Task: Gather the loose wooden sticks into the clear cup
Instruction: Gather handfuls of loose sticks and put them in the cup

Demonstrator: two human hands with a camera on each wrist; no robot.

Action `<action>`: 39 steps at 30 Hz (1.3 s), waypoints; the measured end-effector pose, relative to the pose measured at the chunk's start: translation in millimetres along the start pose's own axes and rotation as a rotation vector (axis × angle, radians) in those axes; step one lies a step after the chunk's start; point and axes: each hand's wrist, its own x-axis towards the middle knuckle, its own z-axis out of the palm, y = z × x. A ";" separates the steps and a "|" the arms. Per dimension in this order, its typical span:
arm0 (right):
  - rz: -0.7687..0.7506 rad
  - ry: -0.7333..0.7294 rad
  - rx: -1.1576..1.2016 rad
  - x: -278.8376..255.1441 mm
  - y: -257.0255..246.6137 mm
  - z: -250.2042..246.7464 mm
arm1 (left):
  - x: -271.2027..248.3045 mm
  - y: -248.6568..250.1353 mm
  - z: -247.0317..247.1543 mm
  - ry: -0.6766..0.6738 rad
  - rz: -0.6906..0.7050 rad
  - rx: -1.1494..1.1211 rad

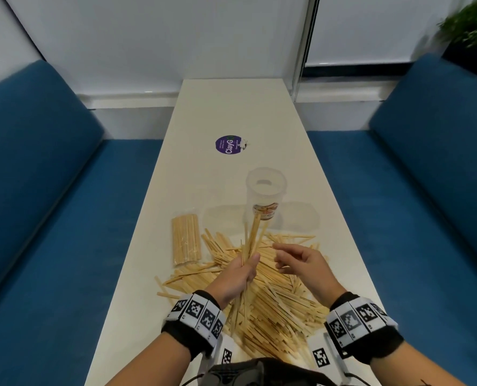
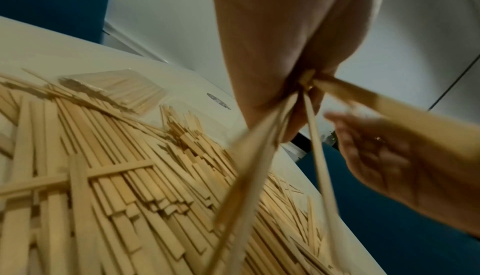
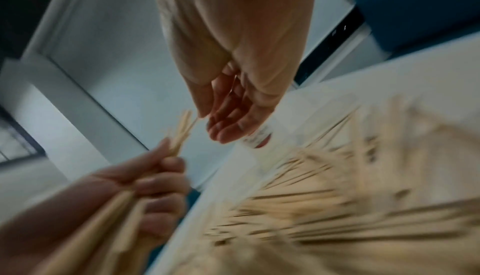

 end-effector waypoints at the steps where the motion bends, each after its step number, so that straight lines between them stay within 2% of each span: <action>1: -0.011 0.031 -0.129 -0.7 5.1 -11.4 | 0.3 -0.5 -0.1 0.002 -0.002 0.009; 3: -0.021 0.040 -0.530 -3.5 17.1 -37.1 | 2.1 -1.3 -0.7 0.014 -0.024 0.004; 5: 0.031 -0.070 -0.954 -8.7 31.5 -61.5 | 3.4 -2.4 -1.0 0.031 -0.055 -0.024; 6: 0.072 -0.142 -1.099 -12.0 40.3 -72.2 | 3.3 -2.5 -0.2 0.036 -0.071 -0.040; 8: 0.151 -0.245 -1.218 -20.5 56.6 -87.7 | 3.3 -3.4 3.3 0.038 -0.099 -0.100; 10: 0.126 -0.281 -1.249 -27.0 67.5 -92.4 | 2.7 -5.2 5.6 0.028 -0.114 -0.172; 17: -0.054 -0.194 -1.307 -39.6 71.0 -90.8 | 4.2 -6.4 7.2 0.051 -0.160 -0.238; 22: 0.032 -0.164 -1.263 -37.9 64.5 -84.3 | 2.5 -6.5 5.0 0.050 -0.152 -0.235; 26: 0.108 -0.159 -1.209 -36.7 45.4 -84.0 | 4.0 -7.1 2.5 0.059 -0.150 -0.243; 36: 0.066 -0.034 -1.243 -37.1 -36.0 -103.7 | 0.7 -0.6 4.2 0.055 -0.147 -0.238; 39: 0.056 0.032 -1.176 -41.9 -57.1 -101.9 | 1.0 1.0 5.2 0.055 -0.147 -0.217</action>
